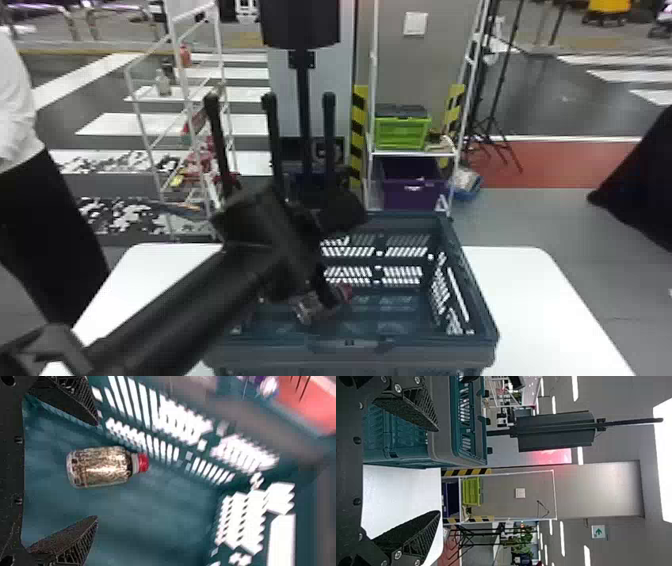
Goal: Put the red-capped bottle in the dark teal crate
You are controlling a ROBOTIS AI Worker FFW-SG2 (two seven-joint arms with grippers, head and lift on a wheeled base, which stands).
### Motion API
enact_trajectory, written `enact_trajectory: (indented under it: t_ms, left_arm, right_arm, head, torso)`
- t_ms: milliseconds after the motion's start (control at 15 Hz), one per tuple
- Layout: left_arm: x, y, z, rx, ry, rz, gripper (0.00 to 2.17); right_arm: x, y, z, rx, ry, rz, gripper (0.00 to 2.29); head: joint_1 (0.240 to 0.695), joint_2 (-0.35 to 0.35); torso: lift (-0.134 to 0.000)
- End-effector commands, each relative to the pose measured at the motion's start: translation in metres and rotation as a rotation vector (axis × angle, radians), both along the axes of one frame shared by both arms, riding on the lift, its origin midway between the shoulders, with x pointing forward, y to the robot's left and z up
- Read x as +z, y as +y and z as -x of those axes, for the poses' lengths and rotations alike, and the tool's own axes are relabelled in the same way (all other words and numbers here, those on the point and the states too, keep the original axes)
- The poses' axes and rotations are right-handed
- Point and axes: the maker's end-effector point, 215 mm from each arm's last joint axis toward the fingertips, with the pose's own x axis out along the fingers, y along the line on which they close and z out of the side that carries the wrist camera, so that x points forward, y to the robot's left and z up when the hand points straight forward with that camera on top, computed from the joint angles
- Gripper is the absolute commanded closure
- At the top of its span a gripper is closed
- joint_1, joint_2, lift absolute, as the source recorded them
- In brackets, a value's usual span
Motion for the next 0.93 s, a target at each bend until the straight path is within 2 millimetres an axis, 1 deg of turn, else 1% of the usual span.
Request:
enact_trajectory:
  t_ms: [0, 67, 133, 267, 333, 400, 533, 667, 733, 800, 867]
  left_arm:
    - [0.048, 0.033, -0.003, 0.156, -0.047, 0.123, 0.04]
    - [0.067, 0.051, -0.002, 0.220, -0.086, 0.172, 0.04]
    - [0.079, 0.066, 0.003, 0.276, -0.106, 0.224, 0.04]
    - [0.106, 0.109, 0.018, 0.423, -0.166, 0.407, 0.04]
    - [0.112, 0.124, 0.030, 0.473, -0.202, 0.460, 0.04]
    - [0.116, 0.148, 0.047, 0.543, -0.258, 0.480, 0.04]
    - [0.112, 0.192, 0.089, 0.664, -0.322, 0.512, 0.04]
    - [0.138, 0.229, 0.118, 0.726, -0.547, 0.586, 0.04]
    - [0.133, 0.244, 0.137, 0.775, -0.586, 0.592, 0.04]
    - [0.121, 0.259, 0.159, 0.840, -0.604, 0.603, 0.04]
    - [0.119, 0.266, 0.177, 0.866, -0.665, 0.605, 0.04]
  right_arm:
    - [0.000, -0.001, 0.000, -0.001, 0.002, 0.001, 0.15]
    - [0.002, -0.001, -0.001, -0.001, -0.004, 0.001, 0.15]
    - [0.003, 0.000, -0.001, 0.000, -0.006, 0.001, 0.15]
    - [0.004, -0.002, -0.001, -0.001, -0.006, 0.006, 0.15]
    - [0.004, -0.004, -0.001, -0.003, -0.005, 0.008, 0.15]
    - [0.004, -0.004, -0.001, -0.002, -0.005, 0.010, 0.15]
    - [0.003, -0.005, -0.002, -0.001, -0.004, 0.012, 0.15]
    - [0.004, -0.004, -0.003, 0.003, -0.002, 0.011, 0.15]
    - [0.004, -0.003, -0.003, 0.006, -0.001, 0.013, 0.15]
    - [0.003, -0.002, -0.004, 0.011, 0.006, 0.014, 0.15]
    - [0.002, -0.001, -0.005, 0.017, 0.010, 0.015, 0.15]
  head:
    - [0.499, 0.000]
    - [0.499, 0.000]
    - [0.499, 0.000]
    - [0.499, 0.000]
    - [0.499, 0.000]
    - [0.499, 0.000]
    - [0.499, 0.000]
    - [0.499, 0.000]
    - [0.499, 0.000]
    - [0.499, 0.000]
    - [0.499, 0.000]
  torso:
    - [0.000]
    - [0.000]
    - [0.000]
    - [0.000]
    - [0.000]
    - [0.000]
    - [0.000]
    - [0.000]
    - [0.000]
    - [0.000]
    - [0.000]
